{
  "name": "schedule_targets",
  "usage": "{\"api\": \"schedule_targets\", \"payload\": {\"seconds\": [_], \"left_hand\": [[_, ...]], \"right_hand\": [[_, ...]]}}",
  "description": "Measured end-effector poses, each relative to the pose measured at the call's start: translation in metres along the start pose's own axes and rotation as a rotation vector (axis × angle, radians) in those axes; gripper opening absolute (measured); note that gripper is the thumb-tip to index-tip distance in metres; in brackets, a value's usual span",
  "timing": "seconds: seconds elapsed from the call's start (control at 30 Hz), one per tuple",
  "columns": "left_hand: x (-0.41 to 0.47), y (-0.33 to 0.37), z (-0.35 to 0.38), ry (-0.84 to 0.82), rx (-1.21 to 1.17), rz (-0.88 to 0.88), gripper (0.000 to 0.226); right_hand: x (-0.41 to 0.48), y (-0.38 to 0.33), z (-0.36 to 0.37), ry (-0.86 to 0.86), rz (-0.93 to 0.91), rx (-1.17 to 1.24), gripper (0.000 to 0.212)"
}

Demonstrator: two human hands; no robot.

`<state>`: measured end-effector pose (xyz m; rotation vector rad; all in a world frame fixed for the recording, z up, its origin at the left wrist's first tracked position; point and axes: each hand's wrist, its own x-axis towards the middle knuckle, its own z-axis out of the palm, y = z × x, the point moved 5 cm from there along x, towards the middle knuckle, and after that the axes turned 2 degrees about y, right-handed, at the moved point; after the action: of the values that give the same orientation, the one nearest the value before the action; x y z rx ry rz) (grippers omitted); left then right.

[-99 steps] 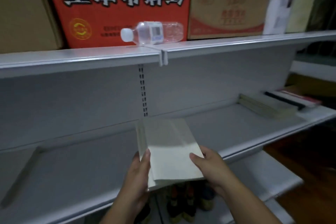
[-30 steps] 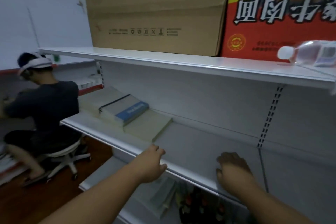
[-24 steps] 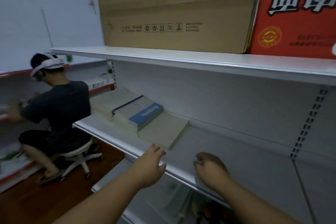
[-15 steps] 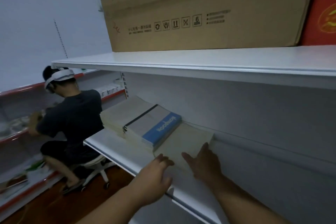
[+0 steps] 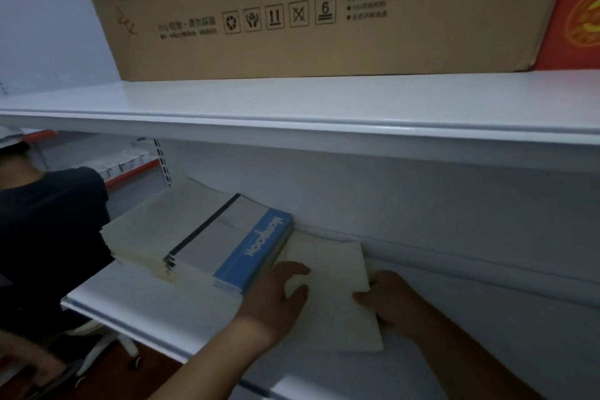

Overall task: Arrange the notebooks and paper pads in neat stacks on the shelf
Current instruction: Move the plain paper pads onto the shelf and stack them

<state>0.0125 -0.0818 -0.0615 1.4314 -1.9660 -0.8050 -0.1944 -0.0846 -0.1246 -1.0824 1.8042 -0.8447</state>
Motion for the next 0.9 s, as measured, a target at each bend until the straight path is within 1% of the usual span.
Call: {"api": "schedule_targets", "payload": {"seconds": [0.03, 0.1, 0.13, 0.17, 0.2, 0.23, 0.27, 0.3, 0.33, 0.37, 0.4, 0.43, 0.47, 0.5, 0.53, 0.6, 0.63, 0.67, 0.7, 0.77, 0.8, 0.83, 0.87, 0.9], "left_hand": [[0.001, -0.005, -0.002, 0.014, -0.093, -0.057, 0.032], [0.001, -0.011, -0.009, 0.041, -0.283, -0.206, 0.042], [0.001, -0.013, -0.011, 0.006, -0.423, -0.296, 0.045], [0.001, -0.013, -0.009, -0.073, -0.610, -0.379, 0.044], [0.000, -0.012, -0.009, -0.175, -0.788, -0.446, 0.038], [-0.001, -0.012, -0.012, -0.240, -0.894, -0.479, 0.032], [-0.001, -0.015, -0.019, -0.262, -0.929, -0.466, 0.028], [0.000, -0.020, -0.028, -0.242, -0.918, -0.439, 0.026], [0.001, -0.025, -0.037, -0.208, -0.903, -0.409, 0.026], [0.002, -0.030, -0.047, -0.173, -0.894, -0.375, 0.027], [0.002, -0.036, -0.055, -0.146, -0.897, -0.342, 0.028], [0.002, -0.040, -0.062, -0.132, -0.909, -0.322, 0.028], [0.001, -0.045, -0.068, -0.123, -0.930, -0.317, 0.028], [0.001, -0.051, -0.072, -0.121, -0.948, -0.317, 0.029], [0.001, -0.057, -0.075, -0.129, -0.966, -0.318, 0.031], [-0.001, -0.065, -0.081, -0.141, -0.993, -0.322, 0.034], [-0.003, -0.068, -0.085, -0.140, -0.996, -0.321, 0.035], [-0.003, -0.072, -0.090, -0.132, -1.001, -0.324, 0.037], [-0.003, -0.075, -0.094, -0.114, -1.005, -0.327, 0.039], [-0.002, -0.083, -0.103, -0.064, -0.997, -0.328, 0.043], [-0.001, -0.086, -0.106, -0.047, -0.985, -0.324, 0.045], [0.000, -0.086, -0.107, -0.038, -0.973, -0.313, 0.046], [0.000, -0.083, -0.106, -0.036, -0.967, -0.299, 0.043], [0.000, -0.078, -0.102, -0.050, -0.971, -0.290, 0.037]], "right_hand": [[-0.008, 0.002, -0.008, 0.000, -0.019, 0.101, 0.023], [-0.024, 0.001, -0.016, -0.014, -0.036, 0.384, 0.023], [-0.032, -0.004, -0.014, -0.030, -0.042, 0.481, 0.022], [-0.038, -0.010, -0.010, -0.033, -0.051, 0.519, 0.020], [-0.042, -0.017, -0.004, -0.016, -0.078, 0.530, 0.018], [-0.044, -0.025, 0.002, 0.026, -0.117, 0.487, 0.014], [-0.043, -0.031, 0.006, 0.096, -0.145, 0.425, 0.011], [-0.040, -0.034, 0.008, 0.190, -0.153, 0.304, 0.020], [-0.038, -0.036, 0.010, 0.286, -0.140, 0.101, 0.033], [-0.036, -0.036, 0.015, 0.349, -0.115, -0.177, 0.043], [-0.035, -0.037, 0.023, 0.357, -0.085, -0.423, 0.052], [-0.033, -0.034, 0.033, 0.324, -0.041, -0.570, 0.062], [-0.031, -0.031, 0.042, 0.275, -0.004, -0.622, 0.073], [-0.028, -0.030, 0.048, 0.234, 0.016, -0.612, 0.083], [-0.028, -0.031, 0.050, 0.214, 0.027, -0.595, 0.088], [-0.027, -0.027, 0.040, 0.194, 0.063, -0.552, 0.084], [-0.028, -0.022, 0.033, 0.185, 0.083, -0.510, 0.077], [-0.031, -0.018, 0.025, 0.181, 0.091, -0.427, 0.066], [-0.035, -0.015, 0.016, 0.192, 0.082, -0.292, 0.052], [-0.051, -0.011, -0.004, 0.211, 0.047, 0.107, 0.029], [-0.061, -0.012, -0.014, 0.221, 0.019, 0.317, 0.025], [-0.071, -0.017, -0.021, 0.224, -0.025, 0.478, 0.023], [-0.082, -0.025, -0.022, 0.206, -0.066, 0.571, 0.021], [-0.088, -0.035, -0.017, 0.182, -0.103, 0.594, 0.020]]}}
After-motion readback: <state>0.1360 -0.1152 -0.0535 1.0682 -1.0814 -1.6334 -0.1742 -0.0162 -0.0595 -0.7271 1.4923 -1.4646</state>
